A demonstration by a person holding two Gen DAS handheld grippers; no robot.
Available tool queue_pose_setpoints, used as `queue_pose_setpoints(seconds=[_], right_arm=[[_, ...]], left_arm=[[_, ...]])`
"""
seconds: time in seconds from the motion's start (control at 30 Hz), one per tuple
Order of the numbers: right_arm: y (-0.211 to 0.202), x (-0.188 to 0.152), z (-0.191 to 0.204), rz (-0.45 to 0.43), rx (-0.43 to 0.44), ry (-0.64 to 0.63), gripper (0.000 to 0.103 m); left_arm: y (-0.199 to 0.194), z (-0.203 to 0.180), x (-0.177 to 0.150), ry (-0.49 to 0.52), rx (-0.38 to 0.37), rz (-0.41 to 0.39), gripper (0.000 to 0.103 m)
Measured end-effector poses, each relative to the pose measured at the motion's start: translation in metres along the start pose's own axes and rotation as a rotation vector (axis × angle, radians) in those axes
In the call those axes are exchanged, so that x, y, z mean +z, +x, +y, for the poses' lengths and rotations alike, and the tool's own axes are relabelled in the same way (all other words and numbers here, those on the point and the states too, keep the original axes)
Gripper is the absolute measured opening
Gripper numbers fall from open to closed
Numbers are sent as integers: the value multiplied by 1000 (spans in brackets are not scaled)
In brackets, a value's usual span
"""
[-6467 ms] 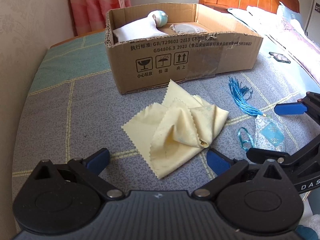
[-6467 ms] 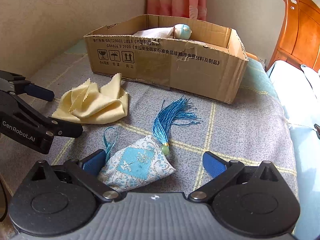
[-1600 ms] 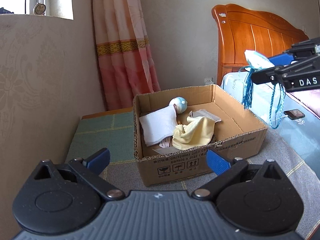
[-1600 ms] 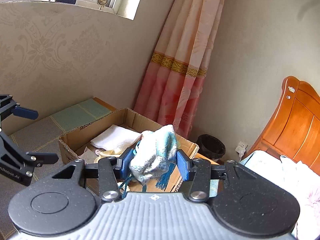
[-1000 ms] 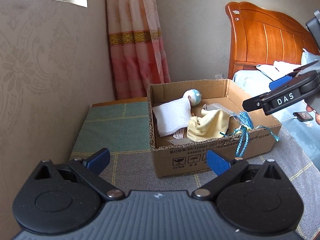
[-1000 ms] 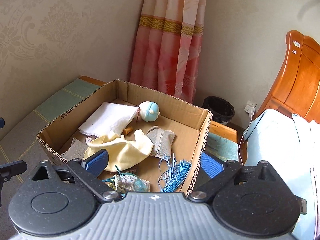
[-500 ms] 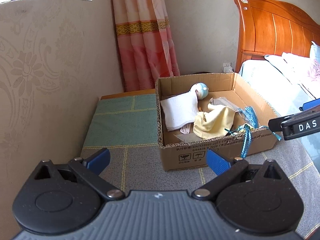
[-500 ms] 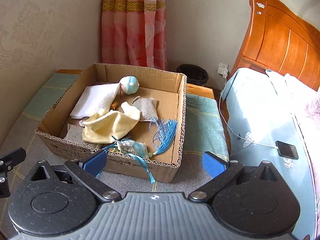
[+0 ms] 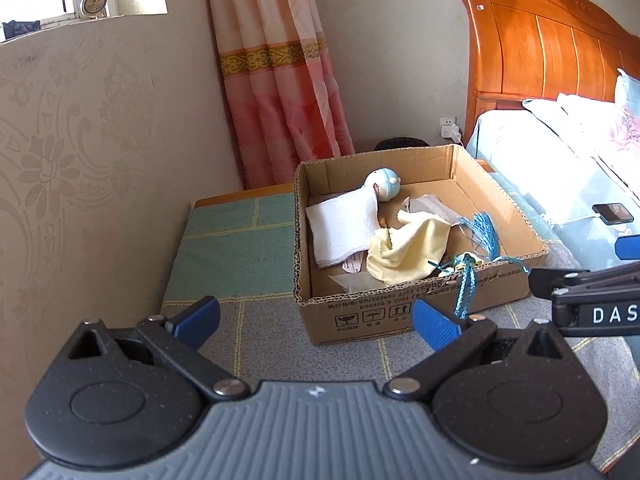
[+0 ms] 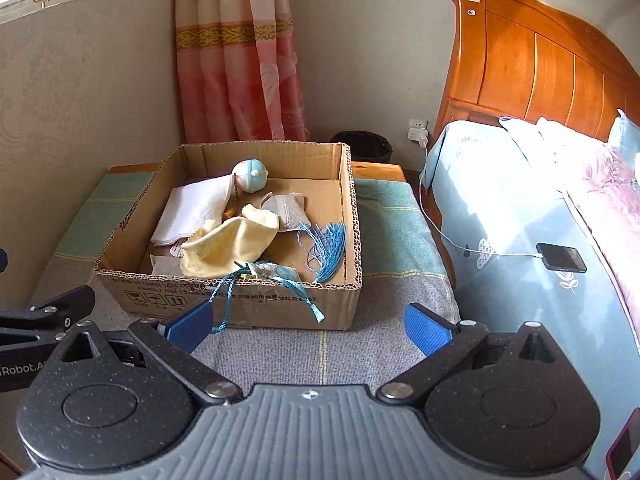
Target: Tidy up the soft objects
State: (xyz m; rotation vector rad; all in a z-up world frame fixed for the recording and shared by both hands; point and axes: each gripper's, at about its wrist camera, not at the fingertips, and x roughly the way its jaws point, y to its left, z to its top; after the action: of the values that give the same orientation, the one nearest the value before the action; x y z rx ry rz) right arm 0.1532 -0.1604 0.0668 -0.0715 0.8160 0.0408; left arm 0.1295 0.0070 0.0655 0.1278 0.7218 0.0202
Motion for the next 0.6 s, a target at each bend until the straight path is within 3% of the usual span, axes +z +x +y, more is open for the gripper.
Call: queue_pose_setpoints(seconds=[0.6], right_arm=[[-3,-2,-2,-10,6,23,103]], left_arm=[[2,-2,2,-6,11,20,102]])
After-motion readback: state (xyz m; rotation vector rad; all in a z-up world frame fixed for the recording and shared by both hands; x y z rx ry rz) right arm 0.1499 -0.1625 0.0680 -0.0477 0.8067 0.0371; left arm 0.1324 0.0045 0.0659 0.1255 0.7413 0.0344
